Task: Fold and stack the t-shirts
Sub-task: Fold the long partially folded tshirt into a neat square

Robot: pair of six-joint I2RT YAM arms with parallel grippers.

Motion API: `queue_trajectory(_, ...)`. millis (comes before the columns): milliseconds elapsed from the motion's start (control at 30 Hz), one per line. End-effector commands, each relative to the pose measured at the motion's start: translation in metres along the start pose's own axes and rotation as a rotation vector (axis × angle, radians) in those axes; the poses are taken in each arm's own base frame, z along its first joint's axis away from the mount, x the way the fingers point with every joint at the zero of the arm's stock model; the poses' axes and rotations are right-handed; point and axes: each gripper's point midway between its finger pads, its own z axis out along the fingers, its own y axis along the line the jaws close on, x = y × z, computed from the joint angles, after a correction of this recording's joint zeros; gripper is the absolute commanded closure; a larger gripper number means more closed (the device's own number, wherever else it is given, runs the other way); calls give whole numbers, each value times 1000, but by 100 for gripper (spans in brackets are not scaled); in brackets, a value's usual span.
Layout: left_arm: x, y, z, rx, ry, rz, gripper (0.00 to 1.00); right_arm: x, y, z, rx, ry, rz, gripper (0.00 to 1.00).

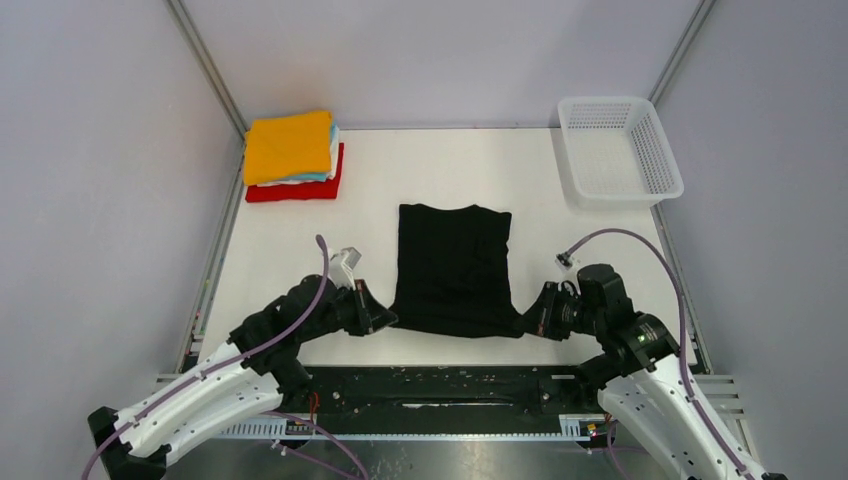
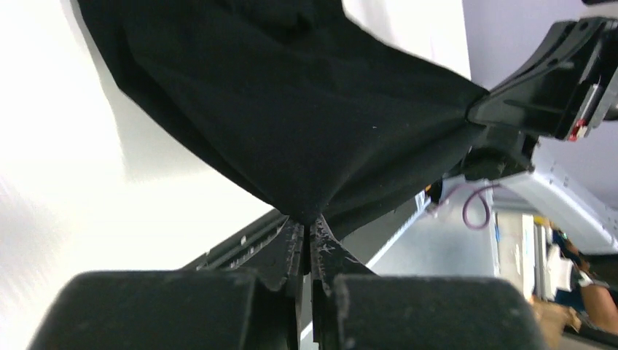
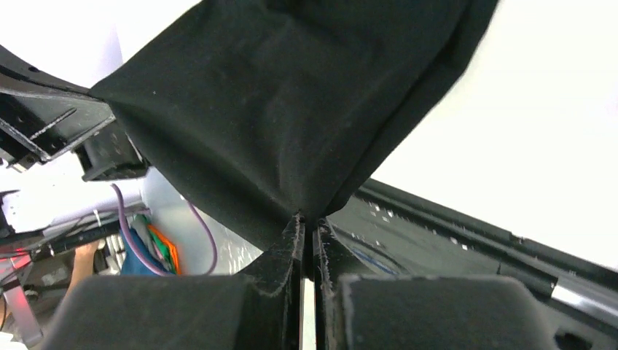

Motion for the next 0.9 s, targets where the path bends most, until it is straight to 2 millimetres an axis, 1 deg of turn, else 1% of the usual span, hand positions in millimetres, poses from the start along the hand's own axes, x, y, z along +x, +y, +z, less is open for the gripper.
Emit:
queue_trajectory(0, -70, -18, -10, -69, -251, 103, 100, -47, 25, -6, -5, -155, -40, 100)
queue_trajectory(100, -94, -18, -4, -149, -289, 142, 100, -67, 31, -4, 28, -185, -60, 100)
queue_trajectory(200, -112, -21, 3, -177, -301, 151, 100, -84, 36, 0, 42, -217, -73, 100)
queue_trajectory(300, -125, -16, 7, -202, -316, 141, 100, -102, 32, 3, 86, -271, -78, 100)
queue_trajectory(433, -145, -9, 7, -233, -350, 134, 100, -119, 27, 3, 124, -317, -77, 100)
queue_trajectory(533, -157, -10, 11, -218, -360, 136, 100, -131, 28, 4, 110, -345, -66, 100)
queue_trajectory(667, -176, -4, 17, -237, -365, 123, 100, -148, 31, 5, 88, -362, -48, 100)
queue_trajectory(867, -205, 6, 34, -248, -352, 101, 100, -179, 37, 21, 7, -361, 9, 100)
